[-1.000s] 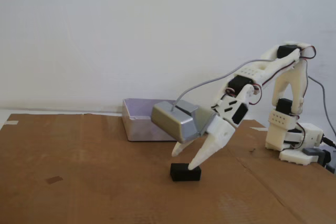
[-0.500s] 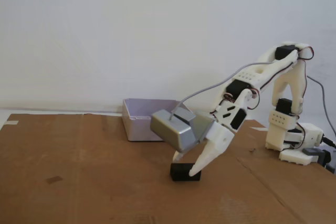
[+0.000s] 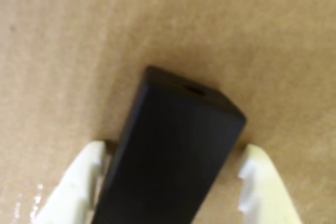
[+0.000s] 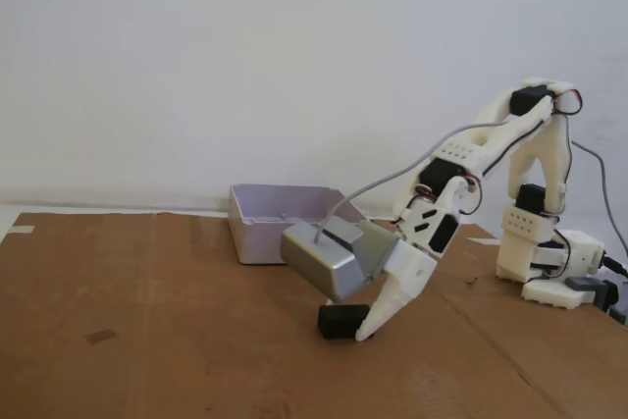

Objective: Grasp a block and put it in the box.

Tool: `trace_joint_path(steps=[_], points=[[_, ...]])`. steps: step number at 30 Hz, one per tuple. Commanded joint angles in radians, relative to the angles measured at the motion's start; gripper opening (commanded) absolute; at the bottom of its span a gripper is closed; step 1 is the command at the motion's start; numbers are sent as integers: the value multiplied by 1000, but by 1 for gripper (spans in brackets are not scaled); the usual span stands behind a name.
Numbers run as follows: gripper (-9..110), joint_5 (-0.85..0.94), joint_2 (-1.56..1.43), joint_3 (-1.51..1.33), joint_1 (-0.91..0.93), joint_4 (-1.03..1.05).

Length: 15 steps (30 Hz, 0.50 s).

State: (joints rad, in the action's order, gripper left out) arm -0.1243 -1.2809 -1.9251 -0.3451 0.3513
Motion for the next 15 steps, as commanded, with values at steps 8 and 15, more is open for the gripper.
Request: trace_joint_path(steps=[8, 15], points=[[31, -5, -9, 100, -11, -41], [31, -5, -2, 101, -11, -41]])
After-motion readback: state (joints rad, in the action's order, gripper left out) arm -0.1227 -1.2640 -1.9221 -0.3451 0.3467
